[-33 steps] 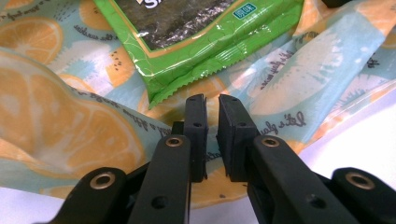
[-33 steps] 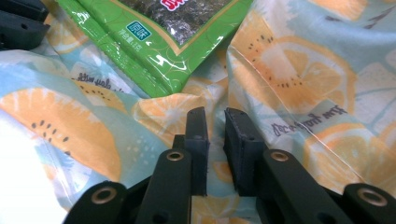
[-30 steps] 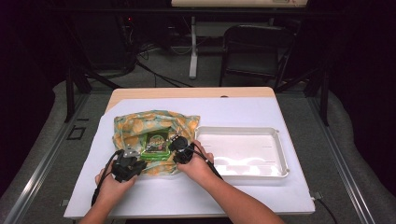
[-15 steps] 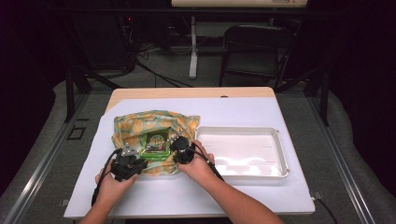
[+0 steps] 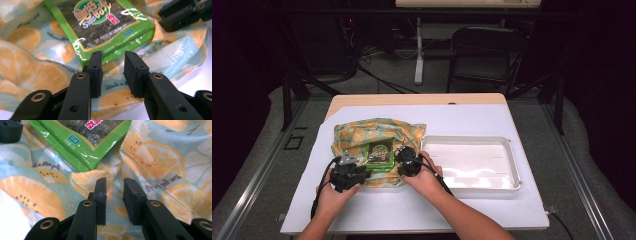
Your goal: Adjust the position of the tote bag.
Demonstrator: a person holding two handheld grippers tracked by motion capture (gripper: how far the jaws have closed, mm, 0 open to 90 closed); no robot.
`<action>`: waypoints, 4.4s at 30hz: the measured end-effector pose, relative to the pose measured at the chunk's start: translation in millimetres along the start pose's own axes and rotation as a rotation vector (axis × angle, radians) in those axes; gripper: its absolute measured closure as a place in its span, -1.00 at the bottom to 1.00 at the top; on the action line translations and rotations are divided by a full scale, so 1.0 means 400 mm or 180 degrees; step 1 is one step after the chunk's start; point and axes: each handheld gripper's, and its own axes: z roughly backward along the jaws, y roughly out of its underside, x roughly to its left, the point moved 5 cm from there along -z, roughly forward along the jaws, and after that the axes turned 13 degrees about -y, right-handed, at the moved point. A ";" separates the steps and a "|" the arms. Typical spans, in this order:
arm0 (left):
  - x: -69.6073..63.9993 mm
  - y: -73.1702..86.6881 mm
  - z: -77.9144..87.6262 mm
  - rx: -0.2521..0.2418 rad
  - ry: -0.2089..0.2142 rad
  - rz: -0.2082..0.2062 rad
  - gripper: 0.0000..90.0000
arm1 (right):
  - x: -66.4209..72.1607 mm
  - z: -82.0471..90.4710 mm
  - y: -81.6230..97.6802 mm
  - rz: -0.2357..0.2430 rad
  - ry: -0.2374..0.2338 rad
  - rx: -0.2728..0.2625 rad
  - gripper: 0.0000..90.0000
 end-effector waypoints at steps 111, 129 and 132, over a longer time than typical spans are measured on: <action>0.085 -0.078 -0.130 0.0553 0.0526 0.1559 0.03 | -0.043 -0.045 -0.119 -0.0455 -0.0084 -0.0307 0.74; 0.064 -0.095 -0.101 0.0470 0.0723 0.1582 0.14 | -0.052 -0.047 -0.111 -0.0575 -0.0085 -0.0402 0.75; 0.067 -0.096 -0.100 0.0478 0.0724 0.1638 0.25 | -0.052 -0.047 -0.112 -0.0571 -0.0081 -0.0411 0.74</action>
